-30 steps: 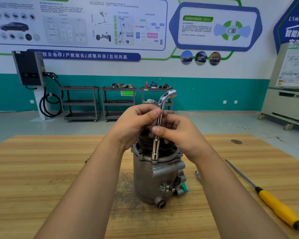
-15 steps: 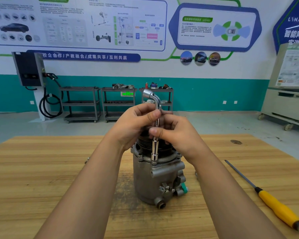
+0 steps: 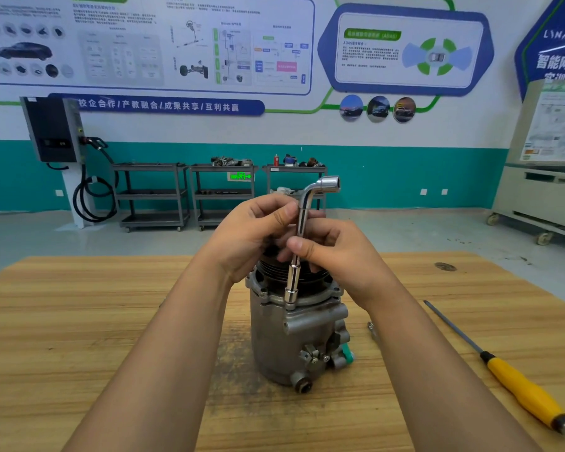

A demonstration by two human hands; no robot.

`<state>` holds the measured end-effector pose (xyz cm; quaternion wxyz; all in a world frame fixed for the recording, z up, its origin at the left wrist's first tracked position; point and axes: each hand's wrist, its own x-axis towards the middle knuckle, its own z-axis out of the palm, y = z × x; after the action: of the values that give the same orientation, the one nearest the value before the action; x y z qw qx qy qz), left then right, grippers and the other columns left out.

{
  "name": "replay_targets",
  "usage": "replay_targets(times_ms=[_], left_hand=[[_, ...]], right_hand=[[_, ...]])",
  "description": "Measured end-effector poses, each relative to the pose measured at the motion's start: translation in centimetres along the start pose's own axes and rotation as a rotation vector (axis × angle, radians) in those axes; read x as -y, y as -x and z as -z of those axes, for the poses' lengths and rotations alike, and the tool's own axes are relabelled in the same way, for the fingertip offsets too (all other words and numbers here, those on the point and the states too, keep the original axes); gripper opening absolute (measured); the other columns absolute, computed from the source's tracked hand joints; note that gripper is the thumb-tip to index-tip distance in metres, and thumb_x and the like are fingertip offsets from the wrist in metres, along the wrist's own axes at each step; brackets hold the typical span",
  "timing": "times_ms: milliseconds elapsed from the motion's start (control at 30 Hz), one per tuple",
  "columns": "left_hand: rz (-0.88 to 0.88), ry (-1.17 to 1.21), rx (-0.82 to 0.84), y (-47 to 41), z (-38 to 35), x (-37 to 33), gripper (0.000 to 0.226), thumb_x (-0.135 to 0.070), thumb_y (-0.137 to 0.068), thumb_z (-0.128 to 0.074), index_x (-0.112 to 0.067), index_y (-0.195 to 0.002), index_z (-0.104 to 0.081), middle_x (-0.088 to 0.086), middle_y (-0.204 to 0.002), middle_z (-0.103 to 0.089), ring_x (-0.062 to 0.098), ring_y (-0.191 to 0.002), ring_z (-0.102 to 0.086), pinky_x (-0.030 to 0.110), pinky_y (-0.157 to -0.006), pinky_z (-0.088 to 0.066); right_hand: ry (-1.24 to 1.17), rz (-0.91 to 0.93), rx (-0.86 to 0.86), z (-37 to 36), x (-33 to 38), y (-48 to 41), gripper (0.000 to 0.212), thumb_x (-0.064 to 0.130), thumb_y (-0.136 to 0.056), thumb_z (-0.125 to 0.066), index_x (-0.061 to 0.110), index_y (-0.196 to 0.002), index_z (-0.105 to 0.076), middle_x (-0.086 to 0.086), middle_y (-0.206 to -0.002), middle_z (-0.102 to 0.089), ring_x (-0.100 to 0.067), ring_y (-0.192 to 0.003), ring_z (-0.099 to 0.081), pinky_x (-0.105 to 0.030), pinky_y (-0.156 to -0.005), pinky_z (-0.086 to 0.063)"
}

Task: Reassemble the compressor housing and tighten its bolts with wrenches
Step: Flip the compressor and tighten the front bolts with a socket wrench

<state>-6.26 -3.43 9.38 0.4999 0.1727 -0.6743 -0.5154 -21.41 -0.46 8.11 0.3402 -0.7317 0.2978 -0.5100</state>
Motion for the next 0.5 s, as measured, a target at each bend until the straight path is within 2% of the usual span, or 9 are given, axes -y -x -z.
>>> replay_targets(times_ms=[100, 200, 300, 400, 500], left_hand=[[-0.009, -0.036, -0.002, 0.04, -0.16, 0.04, 0.022, -0.031, -0.079, -0.056, -0.013, -0.084, -0.070, 0.028, -0.099, -0.065, 0.031, -0.070, -0.055, 0.024, -0.055, -0.047], [-0.004, -0.088, -0.009, 0.04, -0.30, -0.06, 0.029, -0.033, -0.076, -0.070, -0.008, -0.090, -0.064, 0.013, -0.099, -0.069, 0.034, -0.082, -0.053, 0.030, -0.058, -0.047], [0.019, -0.103, -0.039, -0.03, -0.20, 0.08, 0.022, -0.027, -0.071, -0.072, -0.009, -0.083, -0.065, 0.007, -0.099, -0.072, 0.023, -0.078, -0.064, 0.030, -0.060, -0.050], [0.027, -0.035, -0.011, 0.25, -0.40, -0.05, 0.016, -0.024, -0.076, -0.060, -0.017, -0.078, -0.074, 0.004, -0.097, -0.074, 0.015, -0.074, -0.065, 0.020, -0.053, -0.047], [0.031, -0.043, 0.014, 0.32, -0.49, -0.28, 0.021, -0.026, -0.084, -0.057, -0.019, -0.081, -0.076, 0.005, -0.102, -0.073, 0.020, -0.079, -0.062, 0.020, -0.054, -0.046]], right_hand=[[0.009, -0.007, 0.015, 0.12, -0.04, -0.02, 0.017, 0.010, -0.087, -0.060, 0.024, -0.084, -0.070, 0.006, -0.073, -0.072, -0.002, -0.070, -0.064, -0.012, -0.051, -0.042], [-0.011, -0.008, -0.028, -0.34, -0.29, -0.50, 0.019, 0.007, -0.083, -0.066, 0.025, -0.080, -0.069, 0.007, -0.068, -0.071, -0.005, -0.068, -0.067, -0.011, -0.056, -0.046], [-0.011, 0.019, -0.044, -0.51, -0.43, -0.60, 0.018, 0.008, -0.079, -0.070, 0.026, -0.079, -0.070, 0.006, -0.072, -0.071, -0.008, -0.073, -0.068, -0.019, -0.068, -0.054], [0.020, 0.004, -0.011, 0.00, -0.14, -0.22, 0.018, 0.012, -0.084, -0.065, 0.029, -0.082, -0.070, 0.006, -0.075, -0.073, -0.005, -0.074, -0.067, -0.012, -0.056, -0.047], [0.007, -0.020, -0.001, 0.34, -0.12, -0.20, 0.021, 0.008, -0.086, -0.062, 0.028, -0.085, -0.068, 0.007, -0.073, -0.073, -0.003, -0.071, -0.068, -0.009, -0.050, -0.042]])
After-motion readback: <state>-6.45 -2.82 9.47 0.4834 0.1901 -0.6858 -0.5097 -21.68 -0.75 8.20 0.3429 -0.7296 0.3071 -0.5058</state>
